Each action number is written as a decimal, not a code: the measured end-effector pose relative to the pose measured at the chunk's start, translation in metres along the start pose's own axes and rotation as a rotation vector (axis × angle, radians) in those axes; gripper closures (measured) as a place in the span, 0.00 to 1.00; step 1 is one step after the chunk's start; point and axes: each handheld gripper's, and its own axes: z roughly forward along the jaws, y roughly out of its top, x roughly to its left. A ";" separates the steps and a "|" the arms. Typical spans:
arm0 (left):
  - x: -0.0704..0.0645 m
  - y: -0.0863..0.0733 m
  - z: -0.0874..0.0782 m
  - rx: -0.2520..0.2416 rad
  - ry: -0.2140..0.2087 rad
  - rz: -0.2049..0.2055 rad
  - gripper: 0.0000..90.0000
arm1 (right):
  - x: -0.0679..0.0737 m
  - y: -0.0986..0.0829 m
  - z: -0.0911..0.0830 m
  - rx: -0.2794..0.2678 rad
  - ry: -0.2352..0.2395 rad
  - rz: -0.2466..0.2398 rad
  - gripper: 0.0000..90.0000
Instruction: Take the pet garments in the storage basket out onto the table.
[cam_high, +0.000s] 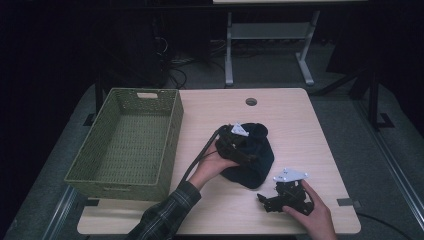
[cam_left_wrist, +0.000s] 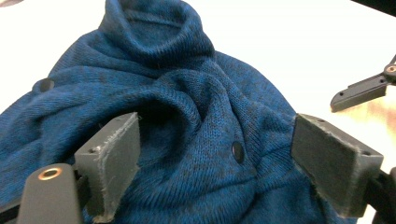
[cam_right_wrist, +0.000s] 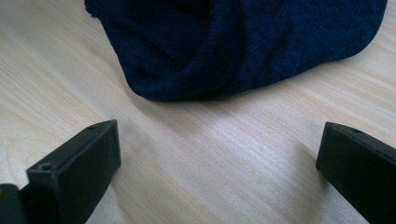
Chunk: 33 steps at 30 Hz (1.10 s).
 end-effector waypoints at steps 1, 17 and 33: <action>0.000 0.000 -0.003 -0.013 0.001 -0.009 0.17 | 0.000 0.000 0.000 -0.001 0.000 -0.001 0.00; -0.010 -0.010 -0.045 -0.054 0.013 0.020 0.16 | 0.000 0.000 0.000 0.004 -0.001 0.002 0.00; -0.024 -0.054 -0.073 -0.060 0.053 -0.011 0.16 | 0.000 0.000 0.000 0.003 -0.001 0.000 0.00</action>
